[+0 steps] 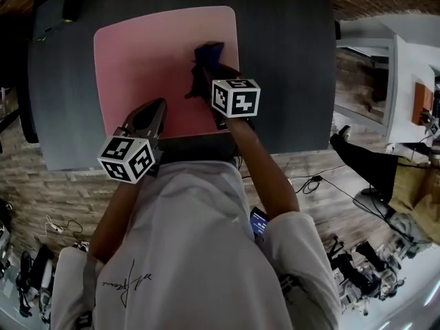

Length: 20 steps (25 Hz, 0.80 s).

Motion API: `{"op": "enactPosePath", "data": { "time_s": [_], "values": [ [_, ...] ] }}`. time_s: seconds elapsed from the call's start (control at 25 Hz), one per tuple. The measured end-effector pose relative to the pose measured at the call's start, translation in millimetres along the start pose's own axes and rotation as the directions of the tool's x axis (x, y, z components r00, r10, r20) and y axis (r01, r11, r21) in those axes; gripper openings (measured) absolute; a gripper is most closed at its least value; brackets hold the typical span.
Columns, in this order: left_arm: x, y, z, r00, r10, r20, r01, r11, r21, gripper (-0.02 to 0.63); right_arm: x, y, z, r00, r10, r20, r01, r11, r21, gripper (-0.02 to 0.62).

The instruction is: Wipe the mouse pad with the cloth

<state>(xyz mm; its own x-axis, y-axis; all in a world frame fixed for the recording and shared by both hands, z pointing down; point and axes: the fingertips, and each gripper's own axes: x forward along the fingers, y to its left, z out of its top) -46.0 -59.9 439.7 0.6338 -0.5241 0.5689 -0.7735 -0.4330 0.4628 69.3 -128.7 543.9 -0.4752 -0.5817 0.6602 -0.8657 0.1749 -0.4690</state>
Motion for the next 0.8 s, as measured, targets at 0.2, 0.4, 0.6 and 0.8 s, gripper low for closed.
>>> {"op": "enactPosePath", "data": {
  "time_s": [0.2, 0.4, 0.6, 0.8],
  "values": [
    [-7.1, 12.3, -3.8, 1.0, -0.012, -0.012, 0.012, 1.0, -0.003, 0.003, 0.0, -1.8, 0.7, 1.0, 0.023, -0.015, -0.023, 1.0, 0.006, 0.077],
    [-16.7, 27.9, -3.6, 1.0, -0.012, -0.006, 0.012, 1.0, -0.013, 0.003, 4.9, -1.6, 2.4, 0.999, 0.0, -0.036, -0.002, 0.998, -0.055, 0.077],
    [-27.1, 36.1, -11.0, 1.0, -0.004, -0.011, 0.003, 1.0, -0.026, 0.003, 2.9, -0.9, 5.1, 0.999, 0.002, -0.042, -0.004, 0.999, -0.044, 0.077],
    [-32.7, 44.9, -14.7, 1.0, -0.006, -0.016, 0.006, 1.0, -0.03, 0.003, 6.2, -2.9, 9.2, 0.999, -0.026, -0.03, 0.025, 0.999, -0.04, 0.077]
  ]
}}
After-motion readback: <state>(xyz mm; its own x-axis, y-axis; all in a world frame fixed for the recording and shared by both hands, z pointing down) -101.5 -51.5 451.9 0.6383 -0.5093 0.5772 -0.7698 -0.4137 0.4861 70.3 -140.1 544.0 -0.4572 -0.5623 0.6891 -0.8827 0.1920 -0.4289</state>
